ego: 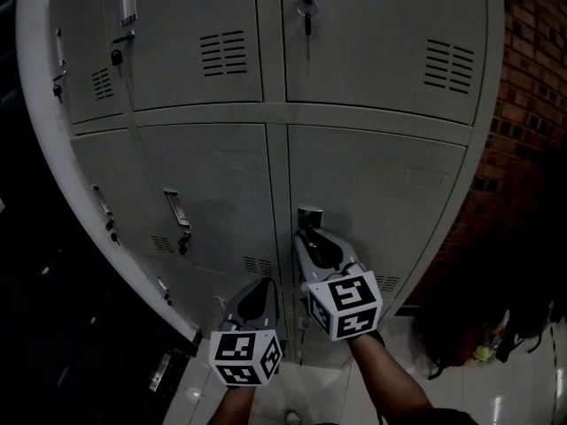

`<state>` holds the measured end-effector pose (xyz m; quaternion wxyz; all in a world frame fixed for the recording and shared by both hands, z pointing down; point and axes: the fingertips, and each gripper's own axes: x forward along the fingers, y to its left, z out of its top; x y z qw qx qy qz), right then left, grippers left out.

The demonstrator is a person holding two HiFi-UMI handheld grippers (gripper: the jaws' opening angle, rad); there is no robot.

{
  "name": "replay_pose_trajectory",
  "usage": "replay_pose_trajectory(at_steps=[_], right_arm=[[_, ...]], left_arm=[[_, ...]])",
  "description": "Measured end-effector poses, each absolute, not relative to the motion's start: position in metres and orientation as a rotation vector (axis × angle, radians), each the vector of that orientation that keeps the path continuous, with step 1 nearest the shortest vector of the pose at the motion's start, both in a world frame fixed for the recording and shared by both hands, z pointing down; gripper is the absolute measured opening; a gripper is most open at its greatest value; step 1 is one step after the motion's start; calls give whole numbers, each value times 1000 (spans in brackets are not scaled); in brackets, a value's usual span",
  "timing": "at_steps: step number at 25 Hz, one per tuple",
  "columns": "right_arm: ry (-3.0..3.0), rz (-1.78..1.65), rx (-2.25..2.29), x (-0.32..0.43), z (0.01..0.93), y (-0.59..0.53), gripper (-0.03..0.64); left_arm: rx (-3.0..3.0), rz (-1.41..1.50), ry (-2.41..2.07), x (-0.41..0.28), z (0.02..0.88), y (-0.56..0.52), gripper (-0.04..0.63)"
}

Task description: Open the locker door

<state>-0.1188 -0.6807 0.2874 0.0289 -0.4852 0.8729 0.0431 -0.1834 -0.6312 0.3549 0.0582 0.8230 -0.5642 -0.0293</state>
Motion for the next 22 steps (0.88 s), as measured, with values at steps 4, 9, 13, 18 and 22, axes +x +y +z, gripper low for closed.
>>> replay_pose_trajectory(at_steps=[4, 9, 13, 18, 22], right_arm=[[2702, 109, -1478, -118, 287, -679, 46], [2730, 111, -1429, -120, 287, -663, 46], [2755, 128, -1385, -122, 287, -645, 43], [2789, 155, -1329, -122, 287, -618, 41], [2807, 176, -1297, -119, 287, -591, 41]], left_arm=[[2489, -89, -1710, -182, 356, -629, 6], [2483, -93, -1727, -182, 355, -617, 6], [2477, -91, -1744, -179, 354, -604, 6], [2472, -92, -1763, -173, 352, -582, 6], [2468, -86, -1775, -166, 352, -561, 6]])
